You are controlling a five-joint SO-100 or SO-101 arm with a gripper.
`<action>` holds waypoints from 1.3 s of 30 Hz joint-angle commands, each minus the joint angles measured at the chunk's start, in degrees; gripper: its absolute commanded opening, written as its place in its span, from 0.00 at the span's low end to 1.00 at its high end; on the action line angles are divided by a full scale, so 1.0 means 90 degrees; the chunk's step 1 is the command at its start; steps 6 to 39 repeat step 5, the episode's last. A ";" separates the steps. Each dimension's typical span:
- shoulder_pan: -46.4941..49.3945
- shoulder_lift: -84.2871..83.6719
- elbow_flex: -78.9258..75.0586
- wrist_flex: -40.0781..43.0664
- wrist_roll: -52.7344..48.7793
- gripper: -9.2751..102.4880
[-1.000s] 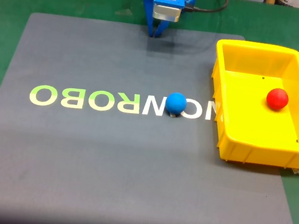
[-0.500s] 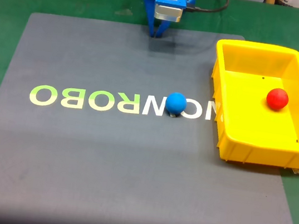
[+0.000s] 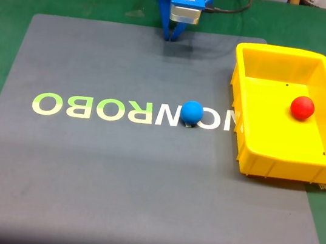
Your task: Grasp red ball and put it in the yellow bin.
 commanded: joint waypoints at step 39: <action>-0.0078 -0.0029 0.0186 0.0010 -0.0098 0.08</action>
